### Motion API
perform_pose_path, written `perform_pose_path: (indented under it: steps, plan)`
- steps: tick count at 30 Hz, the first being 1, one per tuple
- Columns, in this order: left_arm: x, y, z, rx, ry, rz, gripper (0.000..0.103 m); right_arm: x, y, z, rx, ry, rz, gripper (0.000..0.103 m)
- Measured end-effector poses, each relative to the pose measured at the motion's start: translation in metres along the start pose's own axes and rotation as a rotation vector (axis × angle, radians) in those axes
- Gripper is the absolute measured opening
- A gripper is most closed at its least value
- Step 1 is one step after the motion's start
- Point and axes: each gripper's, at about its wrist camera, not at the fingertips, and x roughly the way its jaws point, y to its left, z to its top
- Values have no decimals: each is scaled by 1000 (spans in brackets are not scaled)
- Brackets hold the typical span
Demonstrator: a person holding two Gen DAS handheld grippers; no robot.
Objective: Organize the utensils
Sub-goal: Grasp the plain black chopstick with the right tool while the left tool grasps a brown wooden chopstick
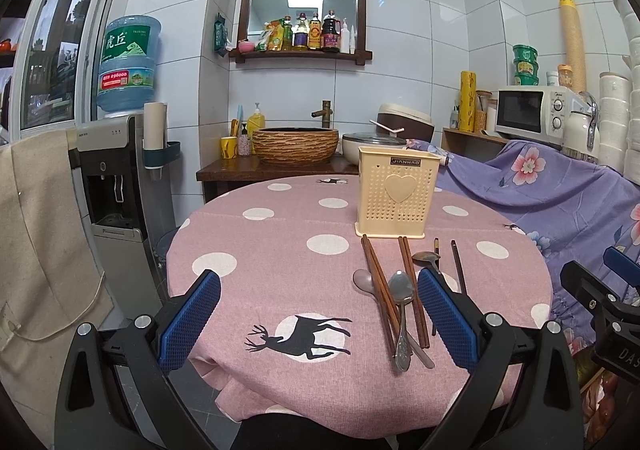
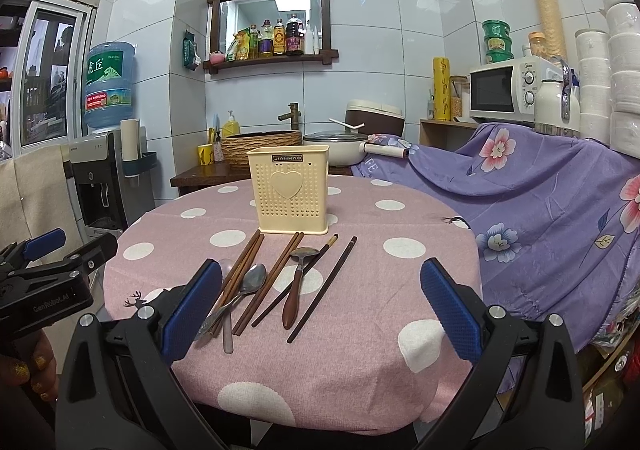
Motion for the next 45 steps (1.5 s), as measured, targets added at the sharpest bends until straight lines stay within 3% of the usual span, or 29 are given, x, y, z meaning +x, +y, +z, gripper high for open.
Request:
perform_pose_path:
  steps: [7,15,19,22,25,27,30,36,39,45]
  plan:
    - [19,0,-2,7,77,-62,97,27,-8,-1,38,124,42,98]
    - [95,15,-5,-84,352,-121,97,98,-19,0,47,352,-5,98]
    - [123,14,-5,-38,420,-108,96,137,-28,1,61,437,-16,98]
    - [140,15,-1,-30,447,-122,89,170,-35,4,85,497,-13,98]
    - [159,15,6,-29,481,-140,80,200,-42,9,114,546,-23,92]
    - [174,13,12,-31,511,-160,69,219,-44,11,133,581,-13,82]
    - [193,7,20,-27,538,-181,62,245,-46,13,145,626,-26,73]
    - [227,-10,33,-31,584,-234,57,274,-45,14,155,666,-43,62]
    - [244,-16,35,-33,615,-245,50,285,-47,11,180,690,-47,57]
    - [265,-17,33,-72,666,-249,49,299,-47,12,182,707,-91,48]
